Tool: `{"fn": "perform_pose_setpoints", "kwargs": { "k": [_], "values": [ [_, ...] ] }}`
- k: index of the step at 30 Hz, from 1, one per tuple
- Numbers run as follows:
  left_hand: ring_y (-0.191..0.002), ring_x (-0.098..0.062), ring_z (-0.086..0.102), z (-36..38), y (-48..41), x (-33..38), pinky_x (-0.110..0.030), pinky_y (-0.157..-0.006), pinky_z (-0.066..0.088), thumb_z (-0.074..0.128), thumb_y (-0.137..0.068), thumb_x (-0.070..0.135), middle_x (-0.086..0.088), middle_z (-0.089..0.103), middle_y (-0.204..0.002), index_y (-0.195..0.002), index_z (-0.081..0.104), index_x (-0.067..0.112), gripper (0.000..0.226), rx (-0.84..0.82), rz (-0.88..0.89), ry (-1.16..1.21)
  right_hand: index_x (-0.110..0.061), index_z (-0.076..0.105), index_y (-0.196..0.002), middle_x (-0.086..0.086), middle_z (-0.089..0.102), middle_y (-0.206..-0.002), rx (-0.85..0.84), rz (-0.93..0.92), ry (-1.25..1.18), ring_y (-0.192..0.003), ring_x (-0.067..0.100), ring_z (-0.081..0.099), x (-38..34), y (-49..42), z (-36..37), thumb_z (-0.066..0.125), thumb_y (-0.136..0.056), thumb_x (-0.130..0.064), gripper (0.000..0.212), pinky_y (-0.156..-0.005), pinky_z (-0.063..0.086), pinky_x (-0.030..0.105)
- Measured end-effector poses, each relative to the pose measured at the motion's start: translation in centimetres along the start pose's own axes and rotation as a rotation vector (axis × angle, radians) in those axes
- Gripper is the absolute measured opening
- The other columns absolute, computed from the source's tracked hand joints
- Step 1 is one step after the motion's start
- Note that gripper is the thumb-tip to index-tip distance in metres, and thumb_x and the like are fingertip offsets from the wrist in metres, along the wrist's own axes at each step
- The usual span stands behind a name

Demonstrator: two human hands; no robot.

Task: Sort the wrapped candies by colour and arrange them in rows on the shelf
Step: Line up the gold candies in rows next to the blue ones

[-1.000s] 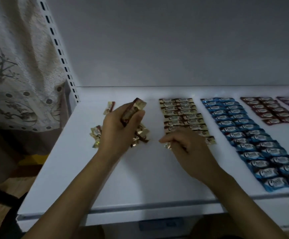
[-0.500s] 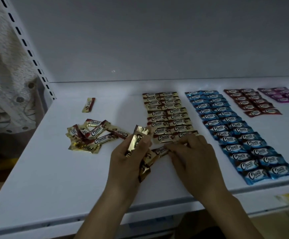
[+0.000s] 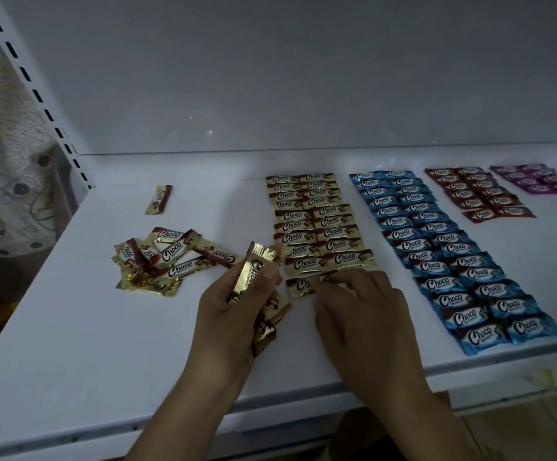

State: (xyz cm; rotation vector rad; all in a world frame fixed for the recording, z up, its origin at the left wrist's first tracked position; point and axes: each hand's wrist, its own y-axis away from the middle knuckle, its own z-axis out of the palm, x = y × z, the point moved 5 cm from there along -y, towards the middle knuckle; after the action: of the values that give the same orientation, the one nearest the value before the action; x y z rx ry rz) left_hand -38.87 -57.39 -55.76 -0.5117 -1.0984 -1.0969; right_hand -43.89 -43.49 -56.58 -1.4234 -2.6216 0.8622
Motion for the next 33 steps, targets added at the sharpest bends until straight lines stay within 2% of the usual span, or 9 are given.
{"fn": "perform_pose_setpoints", "kwargs": {
  "k": [4,7,9,12,15,17,20,27,33],
  "values": [
    [-0.048,-0.003,0.051,0.1,0.0,0.1,-0.015,-0.045,0.043,0.062,-0.069,0.028,0.002,0.060,-0.065,-0.099,0.073,0.019,0.033,-0.020,0.004,0.020,-0.023,0.069,-0.110,-0.002,0.065,-0.103,0.050,-0.014,-0.057,-0.095,0.018,0.051,-0.3,0.0,0.2,0.042,-0.085,-0.029,0.037,-0.072,0.044,0.030],
    [-0.052,-0.003,0.056,0.3,0.1,0.1,-0.015,-0.048,0.046,0.063,-0.070,0.025,0.003,0.062,-0.064,-0.100,0.072,0.015,0.033,-0.038,0.007,-0.007,-0.025,0.068,-0.103,-0.012,0.067,-0.094,0.070,0.131,-0.500,-0.090,0.006,0.059,-0.7,-0.8,-1.2,0.042,-0.093,-0.038,0.031,-0.076,0.045,0.017],
    [-0.061,-0.005,0.063,0.4,0.2,0.1,-0.016,-0.053,0.049,0.063,-0.071,0.024,0.004,0.069,-0.070,-0.098,0.073,0.020,0.029,-0.092,0.028,-0.049,-0.033,0.068,-0.091,-0.013,0.068,-0.080,-0.063,0.252,-0.793,-0.079,0.004,0.062,-1.6,-2.0,-1.4,0.045,-0.095,-0.049,0.028,-0.068,0.046,0.014],
    [-0.075,-0.010,0.069,0.8,0.3,0.2,-0.019,-0.061,0.051,0.060,-0.077,0.022,0.001,0.074,-0.084,-0.104,0.071,0.020,0.028,-0.175,0.058,-0.093,-0.028,0.071,-0.082,-0.011,0.070,-0.073,-0.210,0.326,-0.991,-0.069,-0.001,0.062,-2.8,-3.4,-1.5,0.052,-0.092,-0.035,0.022,-0.058,0.045,0.011],
    [-0.087,-0.014,0.071,0.7,0.3,0.3,-0.020,-0.067,0.053,0.059,-0.079,0.021,-0.001,0.075,-0.096,-0.106,0.070,0.023,0.030,-0.165,0.078,-0.069,-0.020,0.073,-0.081,-0.010,0.067,-0.065,-0.206,0.423,-1.174,-0.058,-0.004,0.057,-3.1,-3.7,-1.7,0.056,-0.092,-0.017,0.020,-0.051,0.040,0.009],
    [-0.076,-0.008,0.070,0.9,0.3,0.4,-0.016,-0.061,0.051,0.058,-0.079,0.017,0.000,0.075,-0.096,-0.110,0.068,0.023,0.034,-0.161,0.066,0.013,-0.016,0.071,-0.076,-0.006,0.063,-0.060,-0.142,0.483,-1.234,-0.054,0.001,0.053,-2.7,-3.4,-1.6,0.057,-0.092,-0.016,0.022,-0.048,0.039,0.014],
    [-0.052,0.001,0.058,0.6,0.1,0.5,-0.011,-0.047,0.045,0.057,-0.076,0.017,0.008,0.070,-0.073,-0.110,0.067,0.018,0.036,-0.094,0.019,0.114,-0.011,0.064,-0.066,0.006,0.056,-0.059,-0.078,0.567,-1.292,-0.051,0.011,0.045,-2.0,-3.0,-1.4,0.058,-0.090,-0.022,0.027,-0.045,0.034,0.021],
    [-0.055,-0.004,0.050,-0.6,-0.5,-0.1,-0.013,-0.046,0.041,0.061,-0.071,0.028,0.002,0.071,-0.081,-0.099,0.073,0.020,0.031,0.003,-0.054,0.151,-0.012,0.068,-0.081,0.007,0.073,-0.076,-0.005,0.534,-1.432,-0.054,0.016,0.063,-1.4,-2.7,-2.3,0.056,-0.085,-0.023,0.016,-0.047,0.046,0.023],
    [-0.045,-0.004,0.052,0.4,0.2,0.1,-0.014,-0.042,0.041,0.062,-0.073,0.024,0.000,0.063,-0.066,-0.092,0.073,0.015,0.024,-0.072,0.026,-0.011,-0.012,0.065,-0.064,0.010,0.066,-0.062,-0.045,0.628,-1.413,-0.043,0.014,0.053,-1.2,-2.3,-1.9,0.057,-0.088,-0.018,0.026,-0.042,0.043,0.024]
  ]
}}
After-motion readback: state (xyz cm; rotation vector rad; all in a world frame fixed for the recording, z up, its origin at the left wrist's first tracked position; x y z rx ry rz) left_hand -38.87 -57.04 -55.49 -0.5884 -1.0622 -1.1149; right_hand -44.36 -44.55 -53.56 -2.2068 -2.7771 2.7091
